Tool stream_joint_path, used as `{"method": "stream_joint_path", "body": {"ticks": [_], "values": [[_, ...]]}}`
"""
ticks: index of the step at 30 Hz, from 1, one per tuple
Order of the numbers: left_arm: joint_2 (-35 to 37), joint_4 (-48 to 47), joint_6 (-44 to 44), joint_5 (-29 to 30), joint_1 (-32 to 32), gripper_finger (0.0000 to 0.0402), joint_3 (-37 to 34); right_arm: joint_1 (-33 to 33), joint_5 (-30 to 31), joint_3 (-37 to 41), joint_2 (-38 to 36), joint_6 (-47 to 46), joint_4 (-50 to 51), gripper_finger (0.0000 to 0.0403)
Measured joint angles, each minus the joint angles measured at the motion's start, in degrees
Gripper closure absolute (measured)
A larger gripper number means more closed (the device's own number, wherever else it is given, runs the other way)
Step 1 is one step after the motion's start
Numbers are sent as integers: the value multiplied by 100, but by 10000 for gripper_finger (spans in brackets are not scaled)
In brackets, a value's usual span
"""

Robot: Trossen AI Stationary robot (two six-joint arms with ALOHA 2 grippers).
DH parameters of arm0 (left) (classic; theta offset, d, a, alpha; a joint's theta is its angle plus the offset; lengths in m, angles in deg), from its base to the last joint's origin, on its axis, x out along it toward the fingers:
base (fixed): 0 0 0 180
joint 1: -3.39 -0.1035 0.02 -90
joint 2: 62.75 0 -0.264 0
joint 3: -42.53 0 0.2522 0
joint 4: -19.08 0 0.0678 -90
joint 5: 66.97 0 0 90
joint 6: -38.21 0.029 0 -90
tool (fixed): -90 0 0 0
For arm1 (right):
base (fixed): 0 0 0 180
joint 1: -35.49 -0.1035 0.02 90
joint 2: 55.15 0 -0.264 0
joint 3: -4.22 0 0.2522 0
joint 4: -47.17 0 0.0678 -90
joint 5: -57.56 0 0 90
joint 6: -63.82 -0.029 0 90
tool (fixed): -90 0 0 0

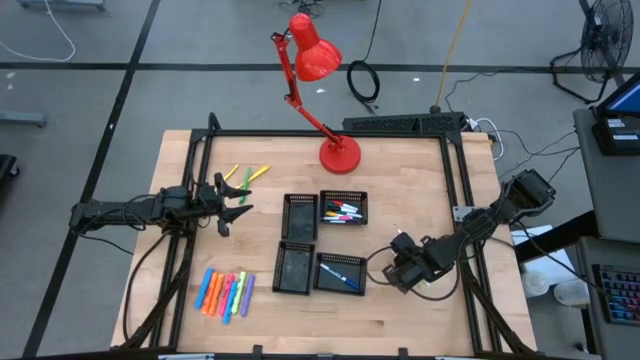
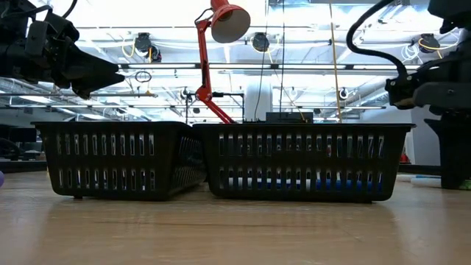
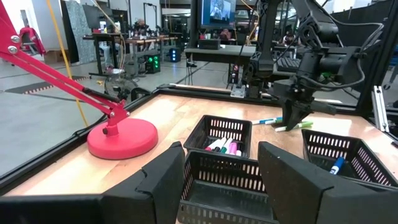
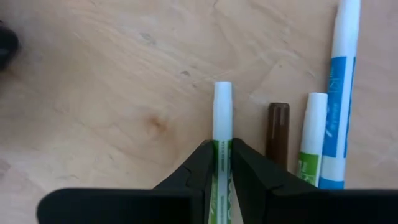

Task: Pick & Place Markers
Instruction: Put the green marker pen into the bottom right black bin

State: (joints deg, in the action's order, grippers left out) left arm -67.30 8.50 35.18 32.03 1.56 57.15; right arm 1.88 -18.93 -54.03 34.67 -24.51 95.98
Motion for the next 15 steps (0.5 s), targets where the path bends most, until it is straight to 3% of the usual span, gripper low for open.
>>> {"method": "stream_joint_path", "body": {"ticks": [15], "values": [[0,0,0,1,0,192,0,-7,298,21,22,129,-20,369]]}}
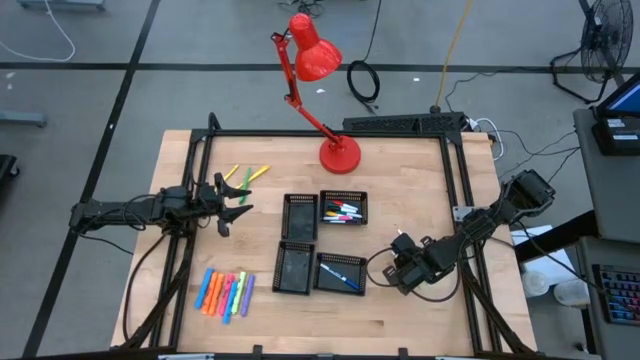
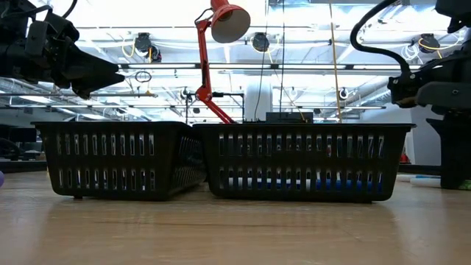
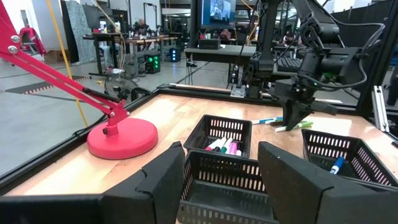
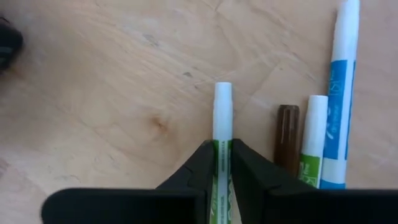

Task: Pick & Place Markers
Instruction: Put the green marker pen into the bottom right black bin

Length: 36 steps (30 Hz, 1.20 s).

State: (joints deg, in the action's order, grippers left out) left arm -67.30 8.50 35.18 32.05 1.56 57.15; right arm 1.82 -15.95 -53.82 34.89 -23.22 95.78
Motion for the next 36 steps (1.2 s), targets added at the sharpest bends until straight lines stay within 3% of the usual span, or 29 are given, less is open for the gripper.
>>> {"method": "stream_joint_path", "body": {"ticks": [6,11,15,36], "values": [[0,0,0,0,-1,192,0,-2,326,125,0,242,-124,389],[0,0,0,0,-1,192,0,10,1018,176,29,1018,-860,384],[0,0,0,0,-1,192,0,30,1180,188,32,1582,-1266,388],[0,2,0,0,1,192,0,-89,2872,175,-656,2420,-1833,389]]}}
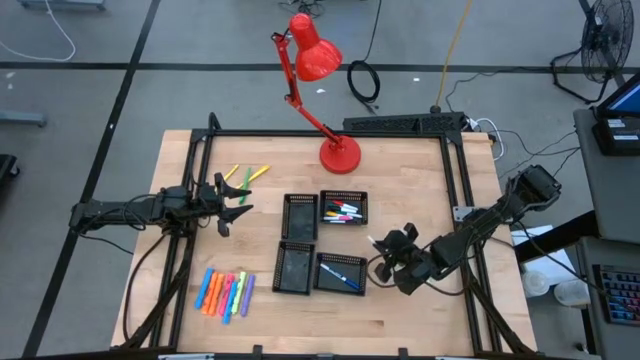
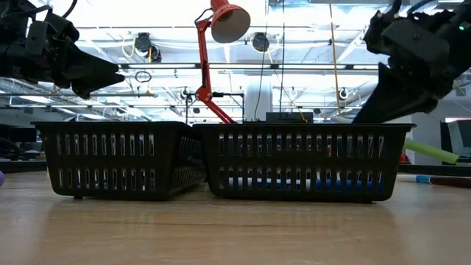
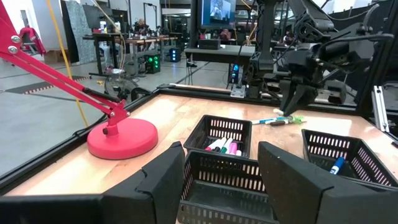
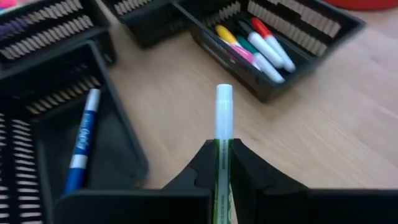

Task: Pick & Place Markers
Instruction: Put the green marker pen into the bottom right black bin

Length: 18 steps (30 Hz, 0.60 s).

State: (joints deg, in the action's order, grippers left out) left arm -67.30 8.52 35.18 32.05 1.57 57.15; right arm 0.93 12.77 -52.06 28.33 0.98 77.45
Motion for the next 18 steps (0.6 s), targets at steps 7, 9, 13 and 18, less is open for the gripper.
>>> {"method": "stream_joint_path", "body": {"ticks": [7,9,13,18], "values": [[0,0,0,0,-1,192,0,-1,0,-4,0,987,-934,389],[0,0,0,0,0,192,0,-1,0,-7,0,1248,-1168,389],[0,0,0,0,-1,192,0,-3,-5,-7,0,1726,-1644,389],[0,0,0,0,-2,192,0,-3,-32,-7,-4,2383,-2368,389]]}}
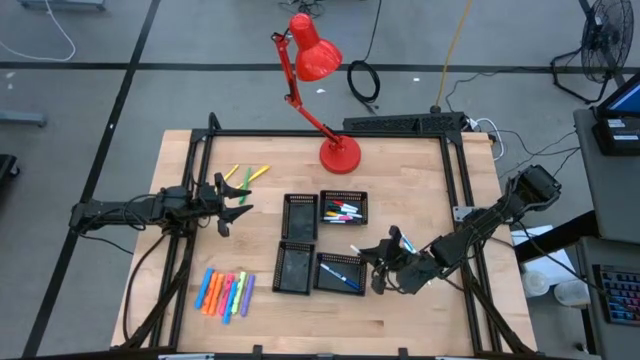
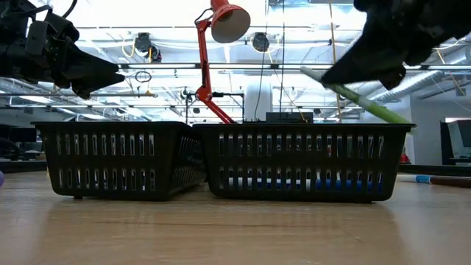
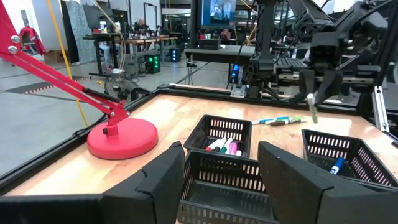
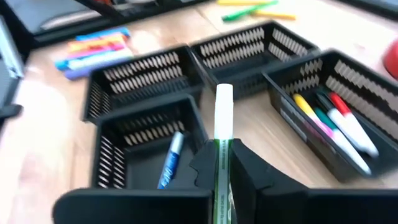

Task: Pick & Place Markers
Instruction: Put the green marker pen into the bottom right black bin

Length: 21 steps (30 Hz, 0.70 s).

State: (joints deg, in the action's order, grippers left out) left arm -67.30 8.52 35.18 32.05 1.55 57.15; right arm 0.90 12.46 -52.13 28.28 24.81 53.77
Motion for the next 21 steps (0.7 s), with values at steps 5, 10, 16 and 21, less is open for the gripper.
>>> {"method": "stream_joint_path", "body": {"ticks": [5,10,16,21], "values": [[0,0,0,0,2,192,0,0,-18,0,0,670,-781,388],[0,-1,0,0,1,192,0,0,-205,0,10,1044,-1531,388],[0,-2,0,0,2,192,0,0,-878,-152,405,1799,-2630,388],[2,0,0,0,2,192,0,7,-926,-1023,829,2033,-1792,391]]}}
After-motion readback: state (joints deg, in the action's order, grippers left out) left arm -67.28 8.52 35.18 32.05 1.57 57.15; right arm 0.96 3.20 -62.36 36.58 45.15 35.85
